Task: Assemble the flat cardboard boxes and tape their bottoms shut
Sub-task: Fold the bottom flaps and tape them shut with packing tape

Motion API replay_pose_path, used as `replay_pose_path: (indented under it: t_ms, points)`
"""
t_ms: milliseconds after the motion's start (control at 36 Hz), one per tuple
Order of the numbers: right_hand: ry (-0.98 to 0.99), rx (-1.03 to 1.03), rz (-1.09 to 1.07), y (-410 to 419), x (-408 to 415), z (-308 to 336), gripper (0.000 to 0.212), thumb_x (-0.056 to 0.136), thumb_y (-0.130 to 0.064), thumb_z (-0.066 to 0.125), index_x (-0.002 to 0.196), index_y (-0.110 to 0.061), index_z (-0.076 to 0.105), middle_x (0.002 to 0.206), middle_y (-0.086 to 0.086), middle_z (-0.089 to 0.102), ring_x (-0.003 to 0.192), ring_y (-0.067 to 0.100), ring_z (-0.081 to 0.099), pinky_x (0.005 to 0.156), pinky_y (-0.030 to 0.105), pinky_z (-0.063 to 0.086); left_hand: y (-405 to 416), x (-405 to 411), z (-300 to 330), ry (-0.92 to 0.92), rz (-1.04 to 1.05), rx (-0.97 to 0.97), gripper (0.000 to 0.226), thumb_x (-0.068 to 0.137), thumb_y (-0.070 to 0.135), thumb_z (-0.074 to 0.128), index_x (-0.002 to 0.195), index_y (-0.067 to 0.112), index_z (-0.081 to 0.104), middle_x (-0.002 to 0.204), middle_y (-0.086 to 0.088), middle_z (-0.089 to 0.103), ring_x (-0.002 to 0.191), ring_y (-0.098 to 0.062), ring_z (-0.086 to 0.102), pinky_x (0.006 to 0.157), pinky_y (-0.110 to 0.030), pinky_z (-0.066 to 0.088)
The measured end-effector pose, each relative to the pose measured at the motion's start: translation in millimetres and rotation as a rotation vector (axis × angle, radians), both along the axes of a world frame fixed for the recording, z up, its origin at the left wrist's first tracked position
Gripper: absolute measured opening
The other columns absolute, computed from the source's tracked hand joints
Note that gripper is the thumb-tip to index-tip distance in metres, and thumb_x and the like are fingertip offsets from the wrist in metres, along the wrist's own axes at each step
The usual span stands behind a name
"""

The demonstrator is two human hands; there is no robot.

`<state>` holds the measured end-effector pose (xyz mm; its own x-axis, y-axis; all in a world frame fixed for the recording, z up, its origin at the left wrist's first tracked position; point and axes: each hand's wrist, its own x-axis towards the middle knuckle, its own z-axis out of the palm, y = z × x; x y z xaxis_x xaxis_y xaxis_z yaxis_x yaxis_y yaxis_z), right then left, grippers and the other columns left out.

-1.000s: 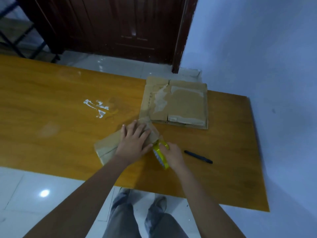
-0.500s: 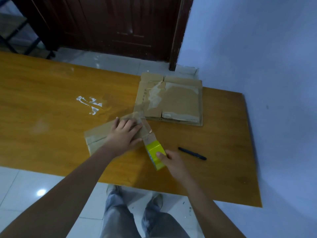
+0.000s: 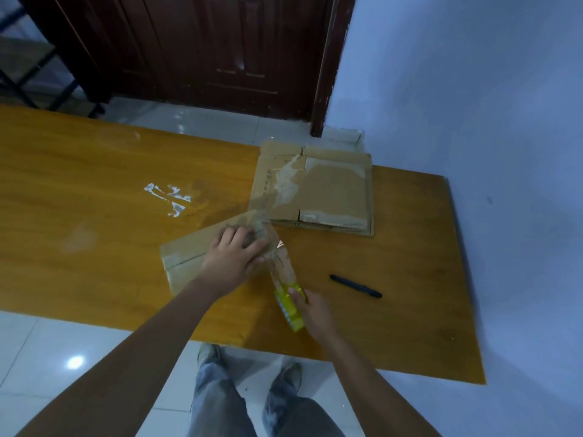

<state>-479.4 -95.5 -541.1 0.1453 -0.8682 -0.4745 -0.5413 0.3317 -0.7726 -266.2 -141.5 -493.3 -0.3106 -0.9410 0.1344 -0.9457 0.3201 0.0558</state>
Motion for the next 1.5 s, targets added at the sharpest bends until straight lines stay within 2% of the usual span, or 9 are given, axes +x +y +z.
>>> replay_pose_path:
  t_ms: [250, 389, 611, 694, 861, 1083, 1194, 1306, 1500]
  points:
    - [-0.002, 0.01, -0.047, 0, 3, 6, 0.077, 0.077, -0.081, 0.037, 0.083, -0.009, 0.063, 0.073, 0.008, 0.064, 0.071, 0.025, 0.063, 0.065, 0.038, 0.05, 20, -26, -1, 0.063, 0.177, -0.047, 0.033, 0.089, 0.036, 0.042, 0.107, 0.02, 0.065, 0.109, -0.004, 0.06, 0.11, -0.027, 0.051, 0.102, -0.053, 0.032]
    - [-0.01, -0.016, 0.014, 0, 1, 5, 0.04, 0.099, -0.044, 0.035, 0.084, -0.019, 0.062, 0.073, 0.001, 0.061, 0.066, 0.012, 0.056, 0.059, 0.025, 0.041, 29, -46, -3, 0.01, 0.265, 0.097, 0.072, 0.072, 0.064, 0.063, 0.116, 0.007, 0.06, 0.124, -0.015, 0.055, 0.125, -0.036, 0.045, 0.106, -0.062, 0.022]
    - [-0.01, -0.016, 0.007, 2, -5, 10, 0.048, 0.094, -0.054, 0.027, 0.069, -0.024, 0.055, 0.061, -0.004, 0.054, 0.056, 0.008, 0.051, 0.055, 0.024, 0.039, 36, -58, -12, 0.005, 0.333, 0.206, 0.112, 0.053, 0.071, 0.072, 0.134, 0.005, 0.033, 0.14, -0.02, 0.044, 0.138, -0.037, 0.031, 0.108, -0.063, 0.012]
    - [0.151, -0.143, -0.023, -5, -23, 16, 0.044, 0.097, -0.05, 0.029, 0.07, -0.023, 0.051, 0.07, -0.01, 0.051, 0.067, 0.008, 0.052, 0.057, 0.021, 0.036, 34, -57, -13, 0.007, 0.323, 0.203, 0.112, 0.054, 0.075, 0.068, 0.134, 0.004, 0.036, 0.139, -0.02, 0.045, 0.138, -0.037, 0.03, 0.109, -0.062, 0.014]
    - [0.743, -0.223, 0.091, -47, -82, 9, 0.036, 0.096, -0.034, 0.048, 0.124, -0.012, 0.046, 0.127, 0.004, 0.042, 0.12, 0.022, 0.039, 0.097, 0.029, 0.038, 35, -54, -18, 0.023, 0.319, 0.188, 0.103, 0.065, 0.081, 0.038, 0.135, 0.006, 0.035, 0.139, -0.018, 0.046, 0.137, -0.036, 0.028, 0.11, -0.06, 0.016]
    - [0.904, -0.12, 0.23, -46, -106, -14, 0.033, 0.099, -0.033, 0.042, 0.129, -0.019, 0.043, 0.129, 0.003, 0.04, 0.12, 0.021, 0.038, 0.096, 0.032, 0.04, 35, -54, -17, 0.025, 0.307, 0.196, 0.102, 0.066, 0.08, 0.034, 0.137, 0.007, 0.033, 0.141, -0.019, 0.045, 0.138, -0.035, 0.026, 0.111, -0.059, 0.013]
    - [0.846, -0.121, 0.202, -45, -104, -13, 0.025, 0.101, -0.032, 0.038, 0.118, -0.017, 0.048, 0.117, 0.003, 0.05, 0.107, 0.019, 0.048, 0.084, 0.029, 0.044, 35, -54, -16, 0.021, 0.317, 0.227, 0.103, 0.065, 0.08, 0.033, 0.137, 0.008, 0.032, 0.142, -0.018, 0.043, 0.138, -0.035, 0.025, 0.111, -0.059, 0.013]
    - [0.466, -0.151, 0.07, -47, -94, 2, 0.011, 0.1, -0.03, 0.042, 0.096, -0.019, 0.044, 0.075, 0.001, 0.058, 0.061, 0.018, 0.056, 0.052, 0.033, 0.043, 34, -54, -16, 0.011, 0.323, 0.258, 0.103, 0.066, 0.081, 0.032, 0.139, 0.008, 0.03, 0.144, -0.017, 0.042, 0.139, -0.035, 0.024, 0.111, -0.059, 0.013]
    - [0.368, -0.374, 0.283, -40, -68, 38, 0.024, 0.097, -0.039, 0.044, 0.114, -0.025, 0.054, 0.077, -0.013, 0.055, 0.061, 0.009, 0.055, 0.049, 0.022, 0.038, 34, -53, -16, -0.019, 0.322, 0.268, 0.104, 0.065, 0.082, 0.031, 0.14, 0.009, 0.029, 0.144, -0.017, 0.041, 0.14, -0.034, 0.023, 0.111, -0.059, 0.013]
